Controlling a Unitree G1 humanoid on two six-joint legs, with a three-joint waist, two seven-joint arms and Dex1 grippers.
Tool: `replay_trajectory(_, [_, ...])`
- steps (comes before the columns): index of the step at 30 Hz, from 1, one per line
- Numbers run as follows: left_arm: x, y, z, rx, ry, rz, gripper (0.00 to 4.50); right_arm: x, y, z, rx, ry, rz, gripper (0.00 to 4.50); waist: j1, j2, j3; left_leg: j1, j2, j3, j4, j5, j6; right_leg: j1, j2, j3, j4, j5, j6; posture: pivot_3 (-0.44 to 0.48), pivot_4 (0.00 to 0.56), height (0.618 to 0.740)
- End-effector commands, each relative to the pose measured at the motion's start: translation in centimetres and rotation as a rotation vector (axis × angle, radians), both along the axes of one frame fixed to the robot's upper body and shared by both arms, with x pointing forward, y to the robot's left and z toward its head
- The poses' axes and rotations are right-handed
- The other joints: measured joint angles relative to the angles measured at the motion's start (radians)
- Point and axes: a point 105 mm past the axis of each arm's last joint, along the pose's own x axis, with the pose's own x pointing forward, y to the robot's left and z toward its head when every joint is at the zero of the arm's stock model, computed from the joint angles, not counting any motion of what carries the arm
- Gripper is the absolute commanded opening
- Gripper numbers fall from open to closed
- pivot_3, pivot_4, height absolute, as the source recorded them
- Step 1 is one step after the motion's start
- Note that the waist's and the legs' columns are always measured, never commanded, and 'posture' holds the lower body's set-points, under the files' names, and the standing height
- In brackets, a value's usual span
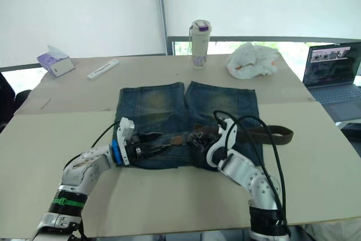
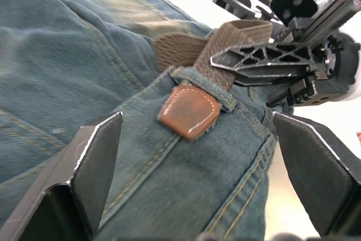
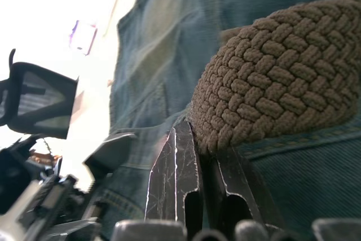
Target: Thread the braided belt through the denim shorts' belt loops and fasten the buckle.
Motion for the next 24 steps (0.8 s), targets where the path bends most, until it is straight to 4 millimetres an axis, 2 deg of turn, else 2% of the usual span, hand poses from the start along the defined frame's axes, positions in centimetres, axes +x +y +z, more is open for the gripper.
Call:
replay_trajectory(1, [0.2,-0.2,1.0,-0.14,0.102,0.033,4.47,-0.2,0.9,1.5,0.254,0.002,0.009,0.0,-0.001,0.0,0.0,0.0,0.0,0.0,0.0,0.0,0.0,0.0,0.0,0.0,0.0,0.0,0.0,0.0,0.15,0.74])
replay_trajectory(6, [-0.2,-0.4,2.3,-0.31,0.236,0.002,4.47,-0.9,0.4,2.9,0.49,-0.035,0.042,0.0,-0.001,0.0,0.0,-0.001,0.0,0.0,0.0,0.0,0.0,-0.001,0.0,0.0,0.001,0.0,0.0,0.0,0.15,0.74])
replay_trajectory(9, [-0.4,-0.6,2.2,-0.321,0.28,-0.017,4.47,-1.0,0.2,3.6,0.579,-0.043,0.046,0.0,-0.001,0.0,0.0,-0.001,0.0,0.0,0.0,0.0,0.0,-0.002,0.0,0.0,0.001,0.0,0.0,0.0,0.15,0.74])
replay_trajectory(13, [-0.4,-0.7,2.1,-0.342,0.308,-0.013,4.47,-0.9,0.4,3.4,0.548,-0.039,0.056,0.0,-0.001,0.0,0.0,-0.001,0.0,0.0,0.0,0.0,0.0,-0.002,0.001,0.0,0.001,0.0,0.0,0.0,0.15,0.74])
replay_trajectory(19, [-1.1,-2.6,3.9,-0.448,0.325,-0.097,4.47,-1.0,0.9,3.1,0.52,-0.04,0.067,0.0,0.001,0.0,0.0,-0.001,0.0,0.0,0.0,0.0,0.0,-0.002,0.0,0.0,0.0,0.0,0.0,0.0,0.15,0.74])
replay_trajectory(23, [-0.6,-2.2,4.7,-0.508,0.334,-0.063,4.47,-0.8,0.5,2.4,0.496,-0.03,0.043,0.0,-0.001,0.0,0.0,-0.001,0.0,0.0,0.0,0.0,0.0,-0.002,0.001,0.0,0.0,0.0,0.0,0.0,0.15,0.74])
replay_trajectory(24, [-0.4,-2.0,4.6,-0.51,0.339,-0.047,4.23,-0.8,0.3,2.2,0.491,-0.029,0.04,0.0,-0.002,0.0,0.0,-0.001,0.0,0.0,0.0,0.0,0.0,-0.002,0.001,0.0,0.0,0.0,0.0,0.0,0.15,0.74])
